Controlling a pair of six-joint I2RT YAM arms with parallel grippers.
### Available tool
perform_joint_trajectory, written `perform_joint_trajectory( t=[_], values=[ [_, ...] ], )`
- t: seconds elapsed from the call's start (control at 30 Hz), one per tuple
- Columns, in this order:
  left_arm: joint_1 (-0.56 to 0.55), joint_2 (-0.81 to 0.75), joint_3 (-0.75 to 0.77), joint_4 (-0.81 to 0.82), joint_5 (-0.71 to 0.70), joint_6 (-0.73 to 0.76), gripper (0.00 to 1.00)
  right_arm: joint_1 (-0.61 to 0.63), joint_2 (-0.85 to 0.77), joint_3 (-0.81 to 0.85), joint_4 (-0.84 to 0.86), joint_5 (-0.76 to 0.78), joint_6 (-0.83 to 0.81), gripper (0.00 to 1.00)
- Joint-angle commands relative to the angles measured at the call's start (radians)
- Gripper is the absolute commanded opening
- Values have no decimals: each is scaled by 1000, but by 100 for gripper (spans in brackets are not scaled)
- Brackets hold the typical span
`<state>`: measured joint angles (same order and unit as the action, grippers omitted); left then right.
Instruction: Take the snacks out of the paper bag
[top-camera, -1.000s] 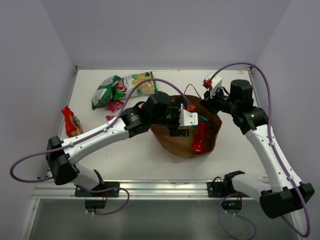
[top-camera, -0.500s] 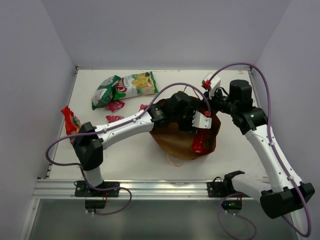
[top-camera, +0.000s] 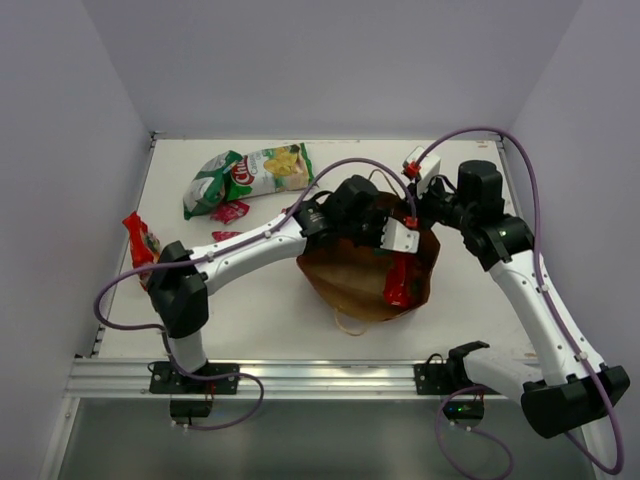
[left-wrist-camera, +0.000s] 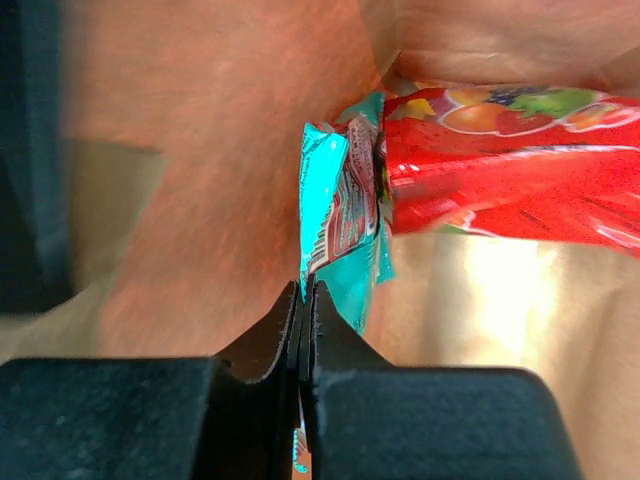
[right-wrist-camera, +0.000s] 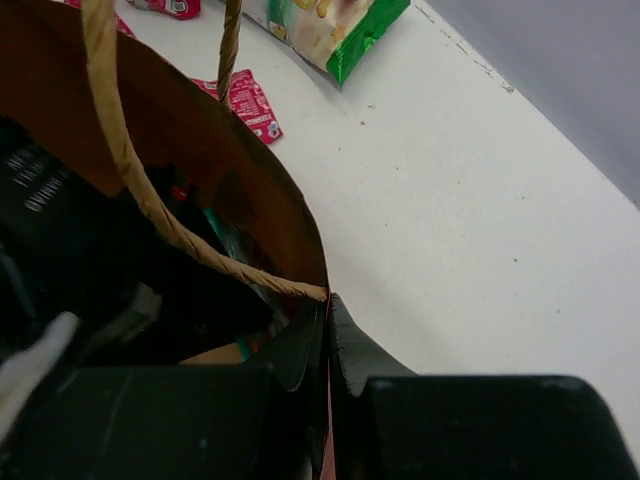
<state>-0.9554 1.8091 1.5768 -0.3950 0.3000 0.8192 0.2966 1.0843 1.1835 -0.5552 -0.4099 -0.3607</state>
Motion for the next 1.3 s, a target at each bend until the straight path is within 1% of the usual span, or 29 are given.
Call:
perform_joint_trajectory(
  t=[0.0, 0.1, 0.23, 0.33, 0.37, 0.43, 0.47, 0.53, 0.57, 0.6, 0.63, 0.67, 0.77, 0.83, 0.87, 0.9, 0.97, 1.03, 1.07, 1.1, 1.13, 1.17, 1.2, 1.23, 1.27],
  values=[
    [6, -166, 34, 25, 30, -40, 0, 4, -34, -15, 90, 34, -12, 0],
    [6, -256, 64, 51, 8, -84, 0, 4, -32, -25, 92, 65, -15, 0],
    [6, -353, 101, 68, -22, -135, 0, 4, -26, -24, 94, 69, 0, 0],
    [6, -425, 111, 82, -128, -189, 0, 3, -27, -21, 94, 97, 8, 0],
    [6, -445, 111, 88, -221, -202, 0, 1, -27, -21, 94, 106, 9, 0],
    [6, -496, 103, 114, -355, -258, 0, 1, -24, -21, 94, 126, 26, 0],
    [6, -510, 103, 110, -484, -273, 0, 1, -18, -16, 92, 140, 34, 0],
    [7, -566, 83, 116, -615, -322, 0, 1, -14, -9, 92, 154, 52, 0],
    [7, -605, 78, 114, -739, -333, 0, 1, -8, -7, 90, 161, 57, 0],
    [7, -625, 77, 95, -801, -359, 0, 1, -4, -7, 90, 167, 58, 0],
    [7, -645, 65, 87, -934, -365, 0, 1, -3, -5, 90, 184, 62, 0],
    [7, -680, 58, 75, -985, -368, 0, 1, 0, -4, 90, 190, 65, 0],
    [9, -740, 19, -71, -1108, -434, 0, -1, 2, -2, 87, 212, 69, 0],
    [10, -763, -14, -135, -1095, -491, 0, -1, 2, 2, 86, 214, 72, 0],
    [10, -777, -46, -196, -1066, -526, 0, -1, 3, 5, 86, 211, 78, 0],
    [10, -783, -66, -224, -1047, -596, 0, -1, 3, 10, 81, 207, 80, 0],
    [10, -797, -119, -264, -1020, -656, 0, -1, 3, 11, 75, 206, 83, 0],
    [15, -804, -213, -317, -1012, -736, 0, -1, -4, 2, 74, 207, 83, 0],
    [23, -814, -245, -330, -1009, -762, 0, -1, -7, 1, 75, 206, 83, 0],
    [32, -817, -311, -346, -1001, -805, 0, -1, -11, -4, 74, 204, 83, 0],
    [40, -823, -340, -350, -959, -819, 0, -1, -17, -7, 77, 203, 83, 0],
    [53, -835, -369, -349, -935, -874, 0, -1, -18, -7, 75, 203, 83, 0],
    [58, -840, -400, -341, -912, -891, 0, -2, -20, -5, 74, 201, 83, 0],
    [63, -844, -463, -335, -889, -903, 0, -1, -20, -4, 72, 194, 85, 0],
    [70, -850, -490, -321, -845, -925, 0, -1, -21, -4, 72, 191, 85, 0]
  ],
)
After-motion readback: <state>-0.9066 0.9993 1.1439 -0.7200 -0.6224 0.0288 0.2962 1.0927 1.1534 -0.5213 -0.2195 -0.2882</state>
